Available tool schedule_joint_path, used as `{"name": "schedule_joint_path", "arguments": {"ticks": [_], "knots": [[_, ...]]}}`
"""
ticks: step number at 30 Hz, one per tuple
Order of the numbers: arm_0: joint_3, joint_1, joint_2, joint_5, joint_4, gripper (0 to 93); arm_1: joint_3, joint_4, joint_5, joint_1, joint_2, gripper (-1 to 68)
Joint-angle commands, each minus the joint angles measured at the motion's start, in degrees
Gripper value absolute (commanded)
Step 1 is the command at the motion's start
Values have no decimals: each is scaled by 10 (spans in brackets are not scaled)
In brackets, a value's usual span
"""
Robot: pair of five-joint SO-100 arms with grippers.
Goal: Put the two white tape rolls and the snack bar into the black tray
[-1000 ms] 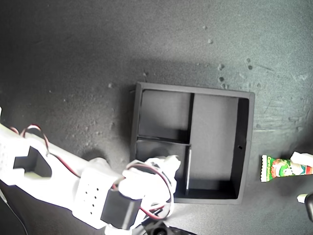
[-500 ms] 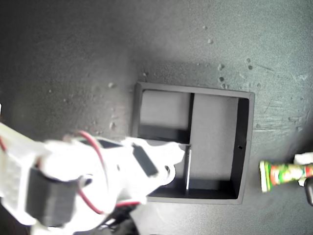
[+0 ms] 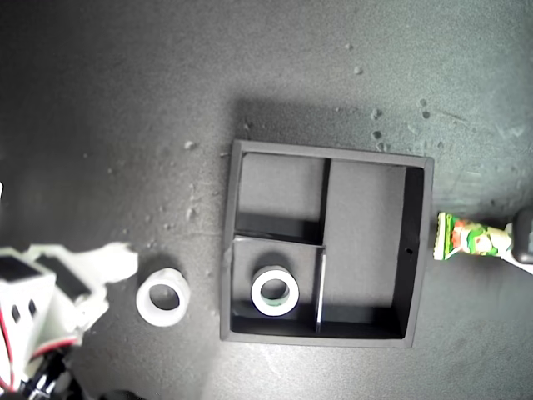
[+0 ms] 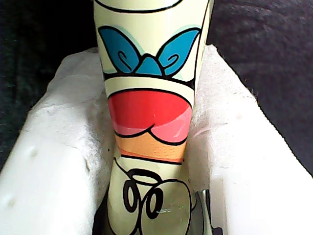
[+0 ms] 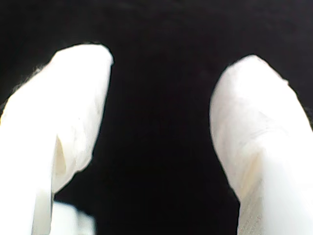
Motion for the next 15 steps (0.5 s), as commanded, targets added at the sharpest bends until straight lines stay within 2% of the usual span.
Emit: {"name": "schedule_joint_path", "arguments": {"ticks": [1, 6, 10, 13, 15], "knots": [[81, 38, 67, -62, -53, 171, 11, 53, -36, 37, 83, -4], [174, 93, 97, -100, -150, 169, -31, 106, -17, 70, 91, -3], [185, 108, 62, -98, -187, 168, -107, 100, -212, 142, 88, -5], [172, 108, 34, -81, -206, 168, -181, 96, -376, 172, 80, -6], [159, 103, 17, -74, -206, 169, -231, 129, -433, 182, 72, -6]]}}
